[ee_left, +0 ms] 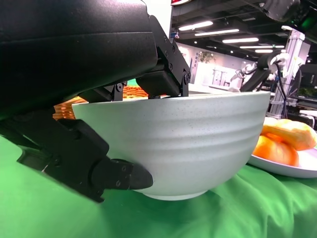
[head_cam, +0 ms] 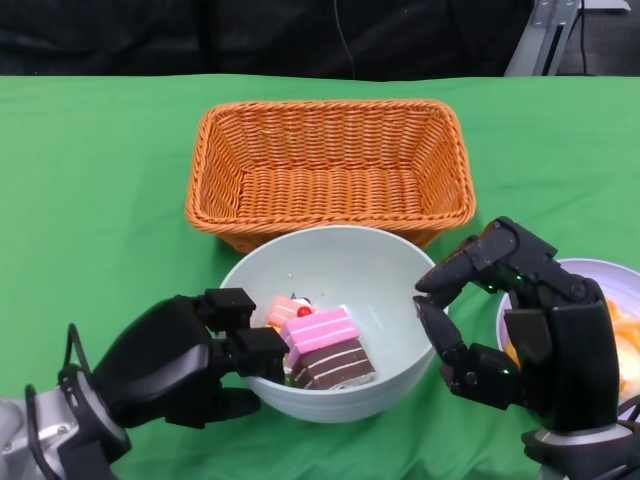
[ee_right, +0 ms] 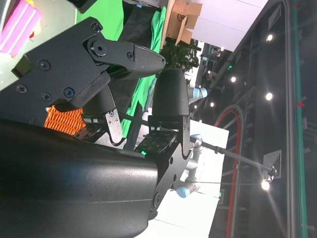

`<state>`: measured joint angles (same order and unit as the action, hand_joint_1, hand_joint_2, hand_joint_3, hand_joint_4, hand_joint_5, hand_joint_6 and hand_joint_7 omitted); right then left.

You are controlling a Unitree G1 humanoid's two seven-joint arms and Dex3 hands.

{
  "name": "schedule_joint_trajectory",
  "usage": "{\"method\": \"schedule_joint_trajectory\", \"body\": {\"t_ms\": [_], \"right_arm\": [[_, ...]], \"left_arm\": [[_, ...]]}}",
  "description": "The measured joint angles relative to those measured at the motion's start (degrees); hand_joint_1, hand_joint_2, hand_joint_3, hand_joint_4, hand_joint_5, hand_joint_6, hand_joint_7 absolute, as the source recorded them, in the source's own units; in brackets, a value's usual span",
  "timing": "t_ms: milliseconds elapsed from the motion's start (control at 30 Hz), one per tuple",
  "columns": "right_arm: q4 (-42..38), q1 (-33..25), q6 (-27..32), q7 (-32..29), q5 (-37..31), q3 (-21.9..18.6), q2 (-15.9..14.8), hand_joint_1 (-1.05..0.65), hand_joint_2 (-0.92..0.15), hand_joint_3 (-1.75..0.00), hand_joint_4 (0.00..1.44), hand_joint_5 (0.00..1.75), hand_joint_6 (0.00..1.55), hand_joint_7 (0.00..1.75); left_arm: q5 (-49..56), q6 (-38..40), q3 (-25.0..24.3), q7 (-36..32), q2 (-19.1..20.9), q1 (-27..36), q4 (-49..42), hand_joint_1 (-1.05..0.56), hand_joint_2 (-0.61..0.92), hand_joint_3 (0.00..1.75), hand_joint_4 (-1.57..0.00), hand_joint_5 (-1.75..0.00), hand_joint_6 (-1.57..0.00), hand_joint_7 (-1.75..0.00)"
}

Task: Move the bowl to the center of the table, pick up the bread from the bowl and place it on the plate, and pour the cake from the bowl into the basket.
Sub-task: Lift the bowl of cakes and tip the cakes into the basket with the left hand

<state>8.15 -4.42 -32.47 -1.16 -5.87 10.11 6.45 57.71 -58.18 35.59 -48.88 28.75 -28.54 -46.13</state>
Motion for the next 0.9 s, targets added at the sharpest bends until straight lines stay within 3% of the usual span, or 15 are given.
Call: {"method": "schedule_joint_trajectory", "body": {"t_ms": [267,433,733,900], "right_arm": [[-0.2,0.0,-0.7,-0.3,0.0,0.0,0.0,-0.32,-0.56,-0.78,0.71,1.59,0.66,1.33],[-0.2,0.0,-0.7,-0.8,0.0,-0.1,0.3,-0.3,-0.5,-0.91,0.73,1.57,0.67,1.33],[-0.2,0.0,-0.7,-2.0,-0.9,-0.4,0.3,-0.3,-0.47,-0.96,0.72,1.57,0.67,1.33],[0.6,0.1,0.9,0.2,4.1,-0.5,0.0,-0.21,-0.44,-1.02,0.7,1.54,0.69,1.24]], "left_arm": [[0.0,-1.1,-0.5,1.3,1.0,0.3,1.3,0.05,0.5,0.89,-0.77,-1.59,-0.77,-1.42],[-0.3,-2.9,-1.6,2.5,2.1,0.8,2.4,0.04,0.49,0.88,-0.8,-1.57,-0.82,-1.35],[-2.1,-4.1,-5.4,3.0,3.3,3.5,5.0,0.06,0.42,1.06,-0.8,-1.63,-0.78,-1.49],[-4.3,-4.7,-7.7,4.2,3.1,4.1,6.2,0.08,0.42,1.11,-0.71,-1.74,-0.72,-1.55]]}}
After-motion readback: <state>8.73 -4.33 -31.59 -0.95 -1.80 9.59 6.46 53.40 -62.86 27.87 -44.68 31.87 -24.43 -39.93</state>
